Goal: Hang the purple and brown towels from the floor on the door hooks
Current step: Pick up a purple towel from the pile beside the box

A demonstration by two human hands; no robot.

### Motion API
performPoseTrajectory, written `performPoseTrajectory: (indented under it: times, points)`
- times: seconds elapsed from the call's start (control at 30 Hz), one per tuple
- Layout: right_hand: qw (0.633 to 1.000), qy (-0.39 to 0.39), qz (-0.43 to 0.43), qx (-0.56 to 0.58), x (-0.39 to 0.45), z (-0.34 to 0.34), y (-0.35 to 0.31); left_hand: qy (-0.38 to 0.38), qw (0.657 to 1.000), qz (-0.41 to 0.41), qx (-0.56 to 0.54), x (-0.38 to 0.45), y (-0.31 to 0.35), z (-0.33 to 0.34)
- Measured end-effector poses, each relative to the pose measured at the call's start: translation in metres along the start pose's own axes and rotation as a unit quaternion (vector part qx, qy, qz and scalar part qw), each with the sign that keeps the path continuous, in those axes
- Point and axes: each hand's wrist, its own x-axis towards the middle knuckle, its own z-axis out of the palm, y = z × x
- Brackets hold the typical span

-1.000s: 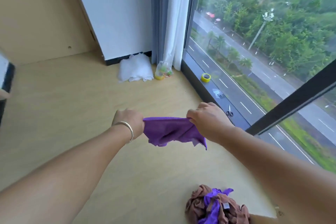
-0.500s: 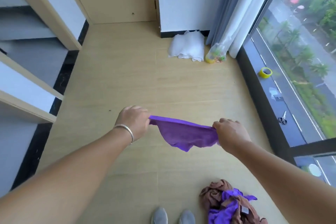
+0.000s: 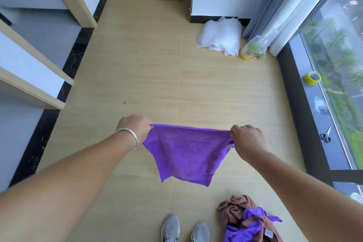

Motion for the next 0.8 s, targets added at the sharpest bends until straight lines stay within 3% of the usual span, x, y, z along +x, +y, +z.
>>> performPoseTrajectory:
  times: [0.13, 0.33, 0.53, 0.67, 0.8]
  points:
    - [0.998, 0.055, 0.009, 0.017, 0.030, -0.024, -0.007, 0.007, 1.000, -0.027, -0.010, 0.023, -0.022, -0.018]
    - [0.992, 0.124, -0.007, 0.021, 0.052, -0.072, -0.021, 0.106, 0.992, -0.002, 0.063, 0.029, -0.054, -0.056]
    - [0.978, 0.195, -0.042, 0.053, 0.038, -0.102, -0.029, 0.189, 0.982, 0.001, 0.000, 0.004, -0.077, -0.072]
    - [0.977, 0.192, -0.044, 0.087, 0.006, -0.089, -0.031, 0.198, 0.978, 0.033, -0.049, -0.028, -0.077, -0.047]
    - [0.988, 0.105, -0.072, 0.081, -0.036, -0.037, -0.027, 0.193, 0.973, 0.079, -0.101, -0.070, -0.064, -0.002]
